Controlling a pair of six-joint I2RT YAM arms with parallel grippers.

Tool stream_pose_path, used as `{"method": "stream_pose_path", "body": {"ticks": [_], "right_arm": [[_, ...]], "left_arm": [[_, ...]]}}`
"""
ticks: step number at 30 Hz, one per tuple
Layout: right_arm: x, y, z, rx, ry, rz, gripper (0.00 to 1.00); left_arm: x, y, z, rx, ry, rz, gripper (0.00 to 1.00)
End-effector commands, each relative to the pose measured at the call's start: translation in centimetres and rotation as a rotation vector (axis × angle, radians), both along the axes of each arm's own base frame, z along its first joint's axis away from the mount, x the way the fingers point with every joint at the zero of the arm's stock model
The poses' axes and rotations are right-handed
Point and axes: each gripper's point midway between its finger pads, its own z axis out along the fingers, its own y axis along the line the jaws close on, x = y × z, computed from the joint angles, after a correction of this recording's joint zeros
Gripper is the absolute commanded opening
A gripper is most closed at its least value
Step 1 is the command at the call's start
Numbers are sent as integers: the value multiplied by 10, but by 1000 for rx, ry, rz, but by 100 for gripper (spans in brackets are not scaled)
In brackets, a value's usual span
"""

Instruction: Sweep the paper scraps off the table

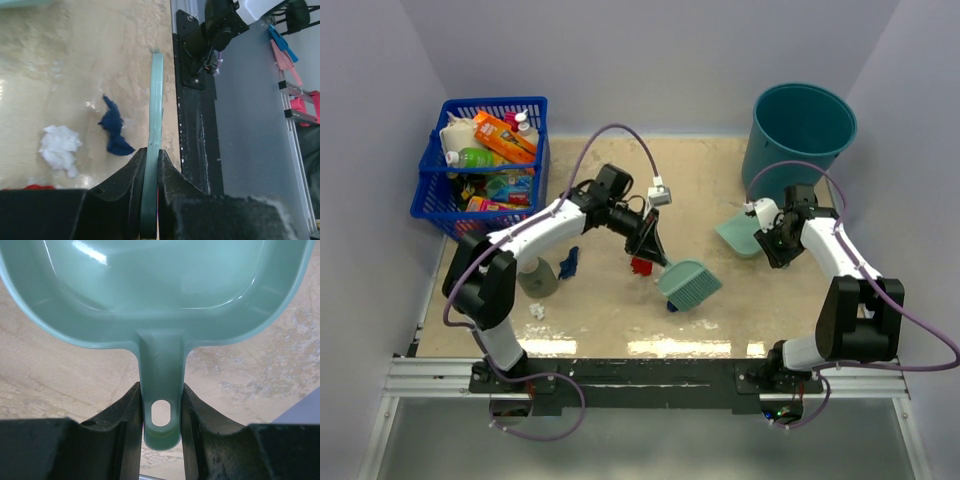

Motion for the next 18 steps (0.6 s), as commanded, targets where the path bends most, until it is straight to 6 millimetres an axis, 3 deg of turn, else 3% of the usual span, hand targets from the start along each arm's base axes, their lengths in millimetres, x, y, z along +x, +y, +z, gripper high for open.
{"method": "stream_pose_path", "body": {"ticks": [1,4,8,11,14,18], "right_arm": [[16,-8,15,-31,-72,-54,0],[28,-7,25,-19,-108,-79,0],[38,-7,31,-16,-125,-86,0],[44,-8,29,-18,-125,-83,0],[45,-9,25,-22,-116,-82,0],[51,-7,26,-13,-128,-82,0]], "left_arm": [[-29,-12,7,-68,58,-47,0],[-27,-11,-14,-7,96,-28,0],[19,-3,-54,207,76,249,0],[40,12,-56,222,90,364,0],[56,39,-57,249,156,449,0],[88,92,-42,245,155,585,0]]}}
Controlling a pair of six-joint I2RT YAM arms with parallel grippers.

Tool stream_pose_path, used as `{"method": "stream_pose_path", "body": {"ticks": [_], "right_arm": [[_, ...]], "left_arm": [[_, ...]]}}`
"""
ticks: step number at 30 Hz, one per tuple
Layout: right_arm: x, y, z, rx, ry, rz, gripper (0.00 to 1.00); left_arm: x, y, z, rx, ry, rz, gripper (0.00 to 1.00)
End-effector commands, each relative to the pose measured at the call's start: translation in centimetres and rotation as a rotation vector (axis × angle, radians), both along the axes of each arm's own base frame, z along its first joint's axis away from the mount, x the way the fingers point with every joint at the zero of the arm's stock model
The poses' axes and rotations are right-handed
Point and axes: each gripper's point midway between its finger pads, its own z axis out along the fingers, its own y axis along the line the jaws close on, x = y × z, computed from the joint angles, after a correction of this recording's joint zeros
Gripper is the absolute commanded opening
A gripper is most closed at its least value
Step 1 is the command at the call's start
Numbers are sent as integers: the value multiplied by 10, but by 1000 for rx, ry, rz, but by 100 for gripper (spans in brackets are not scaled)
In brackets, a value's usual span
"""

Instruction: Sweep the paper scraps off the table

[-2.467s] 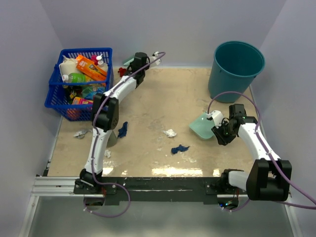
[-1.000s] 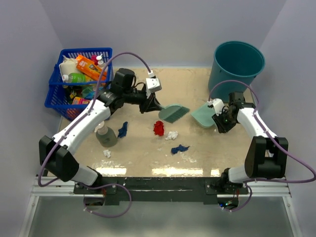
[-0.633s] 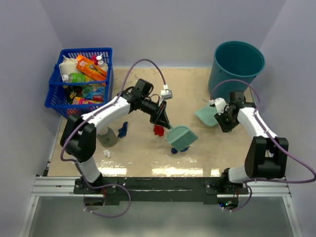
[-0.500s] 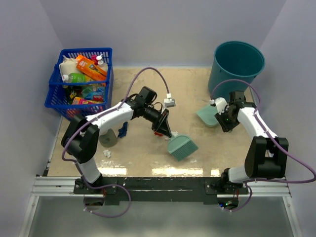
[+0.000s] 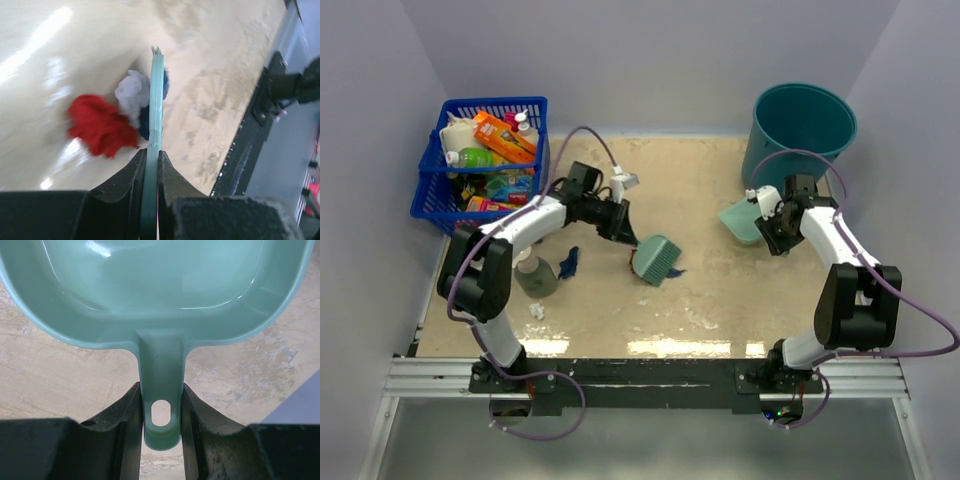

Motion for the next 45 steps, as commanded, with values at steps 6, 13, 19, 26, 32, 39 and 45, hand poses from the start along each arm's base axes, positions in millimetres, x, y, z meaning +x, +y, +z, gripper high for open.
{"method": "stream_pose_path", "body": {"ticks": [6,13,19,26,32,39,45], "right_arm": [[18,3,24,14,-93,14,0],[-23,12,36,-120,-98,281,0],[-51,46,31,-138,-17,488,0],[-76,79,8,-130,187,582,0],[-92,110,-5,-99,453,563,0],[-74,146,3,-88,419,535,0],[-57,162,-4,-141,390,557,0]], "left_arm": [[48,73,69,-68,-106,125,0],[56,88,122,21,-338,66,0],[114,148,132,375,-537,315,0],[174,205,117,724,-620,492,0],[181,198,101,761,-601,497,0],[178,186,60,751,-513,431,0],[161,147,22,647,-392,325,0]]}}
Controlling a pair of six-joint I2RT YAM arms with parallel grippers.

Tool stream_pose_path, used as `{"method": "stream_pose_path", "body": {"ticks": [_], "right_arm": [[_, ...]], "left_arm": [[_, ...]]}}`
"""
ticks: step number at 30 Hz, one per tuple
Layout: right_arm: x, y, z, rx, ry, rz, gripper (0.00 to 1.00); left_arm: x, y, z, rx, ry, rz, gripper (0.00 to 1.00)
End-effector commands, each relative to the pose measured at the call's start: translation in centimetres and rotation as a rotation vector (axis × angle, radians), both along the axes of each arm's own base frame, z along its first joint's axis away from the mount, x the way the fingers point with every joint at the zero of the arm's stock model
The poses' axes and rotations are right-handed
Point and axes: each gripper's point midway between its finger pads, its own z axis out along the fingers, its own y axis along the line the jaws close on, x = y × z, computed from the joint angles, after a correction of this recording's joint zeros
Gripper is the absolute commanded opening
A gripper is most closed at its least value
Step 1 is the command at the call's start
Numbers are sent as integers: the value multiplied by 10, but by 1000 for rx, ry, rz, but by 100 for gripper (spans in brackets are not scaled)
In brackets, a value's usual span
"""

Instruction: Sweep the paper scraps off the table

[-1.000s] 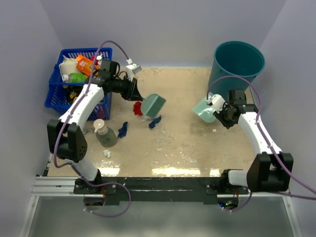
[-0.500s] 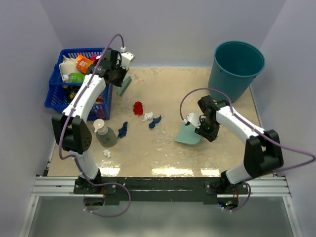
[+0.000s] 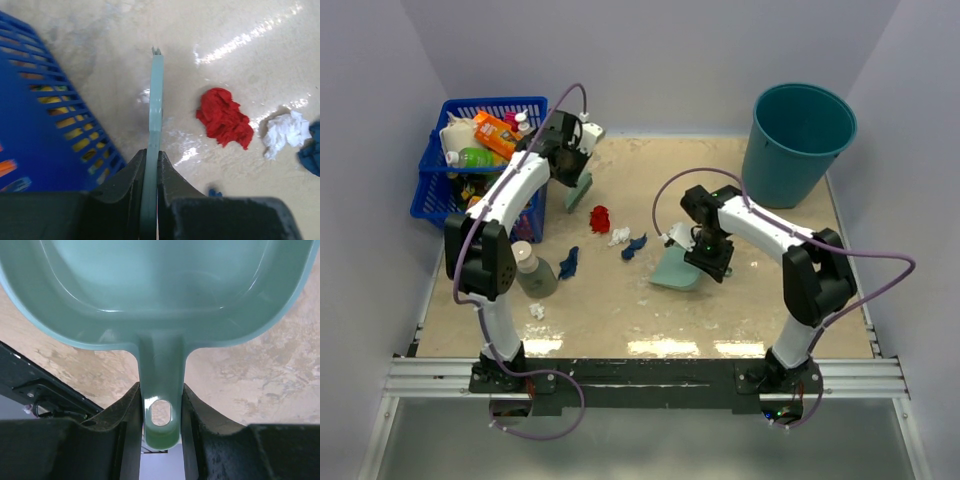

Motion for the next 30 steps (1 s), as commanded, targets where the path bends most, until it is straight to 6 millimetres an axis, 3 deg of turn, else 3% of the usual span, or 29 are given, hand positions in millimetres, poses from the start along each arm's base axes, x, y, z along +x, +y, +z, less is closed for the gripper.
{"method": "stream_pose_path", "body": {"ticks": [1,6,11,13,15,16,17,19,24,30], "right_arm": [[14,12,4,-26,-33,-16,0],[33,20,4,-86,-125,19,0],[37,30,-6,-115,-139,45,0],[38,35,-7,-109,-142,52,0],[38,40,-7,-104,-141,60,0],[38,41,-8,-105,-140,61,0],[38,41,-9,-106,-138,61,0],[37,42,-9,-106,-136,65,0],[30,40,-7,-92,-128,63,0],[22,33,-7,-88,-133,68,0]], "left_arm": [[-15,-41,-27,-119,105,-86,0],[-42,-69,-43,-194,207,-149,0],[-80,-108,-41,-386,335,-217,0],[-103,-134,-24,-557,413,-311,0],[-119,-151,-7,-692,473,-374,0],[-132,-162,11,-804,517,-424,0],[-138,-164,14,-852,553,-410,0],[-135,-165,21,-882,539,-401,0],[-105,-138,40,-865,423,-313,0],[-79,-107,50,-664,237,-242,0]]}}
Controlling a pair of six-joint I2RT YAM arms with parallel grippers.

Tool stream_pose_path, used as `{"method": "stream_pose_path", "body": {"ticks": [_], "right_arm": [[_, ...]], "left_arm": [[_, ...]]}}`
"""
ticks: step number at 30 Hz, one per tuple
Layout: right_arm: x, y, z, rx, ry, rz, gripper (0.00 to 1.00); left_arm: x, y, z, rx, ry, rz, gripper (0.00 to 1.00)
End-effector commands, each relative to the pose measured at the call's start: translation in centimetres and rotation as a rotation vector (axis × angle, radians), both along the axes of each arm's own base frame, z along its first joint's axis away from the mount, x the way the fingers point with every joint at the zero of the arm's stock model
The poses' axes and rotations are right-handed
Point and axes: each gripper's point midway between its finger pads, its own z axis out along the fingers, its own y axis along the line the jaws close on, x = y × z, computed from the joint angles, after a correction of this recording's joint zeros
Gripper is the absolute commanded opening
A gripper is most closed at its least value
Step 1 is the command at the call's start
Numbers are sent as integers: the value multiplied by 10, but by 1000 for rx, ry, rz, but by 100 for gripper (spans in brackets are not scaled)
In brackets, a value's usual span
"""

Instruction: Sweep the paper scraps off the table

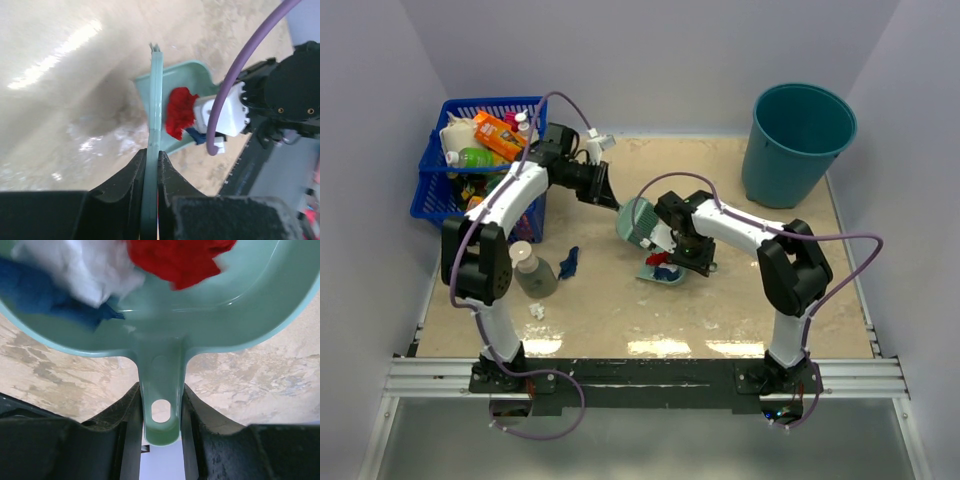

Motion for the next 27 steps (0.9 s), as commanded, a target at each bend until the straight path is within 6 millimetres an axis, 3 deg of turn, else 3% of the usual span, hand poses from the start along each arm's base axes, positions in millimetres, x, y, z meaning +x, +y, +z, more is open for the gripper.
{"method": "stream_pose_path", "body": {"ticks": [1,6,10,13,19,21,24,26,27], "right_arm": [[-5,-1,11,29,-29,-2,0],[-7,0,9,33,-15,1,0],[-8,3,8,41,-5,2,0],[-6,4,8,41,-1,1,0],[-7,4,7,42,2,2,0],[-7,4,7,42,2,1,0],[-6,5,8,44,-1,2,0],[-6,4,9,38,-1,7,0],[-6,3,9,37,-4,7,0]], "left_arm": [[21,21,46,109,-238,51,0],[35,53,50,307,-356,103,0],[46,102,53,590,-478,154,0],[38,130,44,746,-459,149,0],[3,162,10,918,-325,90,0],[-9,165,0,928,-287,56,0],[-33,152,-26,860,-173,-39,0],[-53,129,-32,741,-97,-116,0],[-63,104,-33,612,-63,-170,0]]}}
